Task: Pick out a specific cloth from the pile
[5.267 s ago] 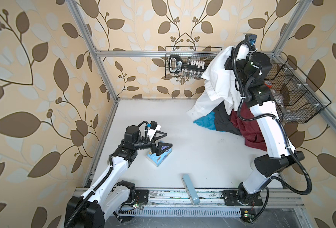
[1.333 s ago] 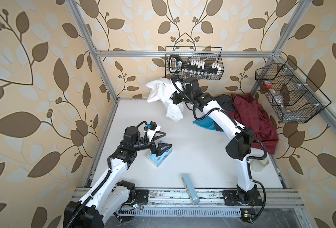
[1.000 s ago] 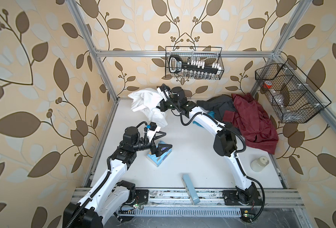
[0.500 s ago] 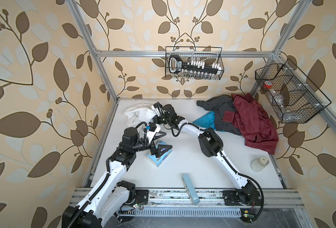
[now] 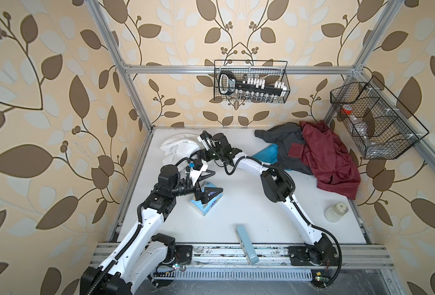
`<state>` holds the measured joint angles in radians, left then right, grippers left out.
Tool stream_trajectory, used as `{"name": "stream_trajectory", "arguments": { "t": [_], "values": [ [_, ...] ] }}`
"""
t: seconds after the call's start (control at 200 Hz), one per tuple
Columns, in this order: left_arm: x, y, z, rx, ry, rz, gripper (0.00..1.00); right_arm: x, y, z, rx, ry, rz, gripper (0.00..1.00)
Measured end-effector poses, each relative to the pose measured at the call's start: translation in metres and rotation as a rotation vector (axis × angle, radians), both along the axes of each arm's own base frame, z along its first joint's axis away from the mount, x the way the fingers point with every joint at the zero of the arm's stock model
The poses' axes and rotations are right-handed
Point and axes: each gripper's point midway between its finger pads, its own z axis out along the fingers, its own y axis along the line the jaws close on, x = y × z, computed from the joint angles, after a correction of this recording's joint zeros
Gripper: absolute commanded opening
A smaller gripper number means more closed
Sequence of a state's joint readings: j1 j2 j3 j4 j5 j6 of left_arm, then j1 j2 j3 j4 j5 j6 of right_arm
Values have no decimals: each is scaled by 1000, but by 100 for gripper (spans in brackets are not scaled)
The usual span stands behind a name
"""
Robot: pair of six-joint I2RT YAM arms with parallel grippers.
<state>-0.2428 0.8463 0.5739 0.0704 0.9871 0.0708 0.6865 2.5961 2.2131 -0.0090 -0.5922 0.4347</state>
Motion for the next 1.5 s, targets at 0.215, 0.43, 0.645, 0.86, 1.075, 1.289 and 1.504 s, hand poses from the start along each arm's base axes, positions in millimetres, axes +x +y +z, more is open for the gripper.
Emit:
{"name": "stream_trajectory", "arguments": {
  "t": [0.215, 0.43, 0.645, 0.86, 1.075, 1.289, 1.504],
  "values": [
    [-5, -1, 4, -2, -21, -8, 99, -9, -30, 46, -61, -61, -53, 100],
    [-9, -3, 6, -2, -34, -17, 99, -22, -111, 51, -194, -51, -177, 100],
    [-5, -2, 2, 11, -25, 12, 99, -43, -231, 90, -294, -122, -424, 100],
    [21, 10, -7, 58, -15, 176, 99, -79, -349, 121, -374, -280, -795, 100],
    [74, 55, -28, 162, 15, 567, 99, -105, -444, 96, -448, -359, -1039, 100],
    [114, 134, -69, 311, 16, 1057, 99, -105, -489, 47, -582, -379, -1126, 100],
    [127, 204, -126, 434, 84, 1339, 99, -96, -521, 26, -589, -401, -1191, 100]
  ]
}}
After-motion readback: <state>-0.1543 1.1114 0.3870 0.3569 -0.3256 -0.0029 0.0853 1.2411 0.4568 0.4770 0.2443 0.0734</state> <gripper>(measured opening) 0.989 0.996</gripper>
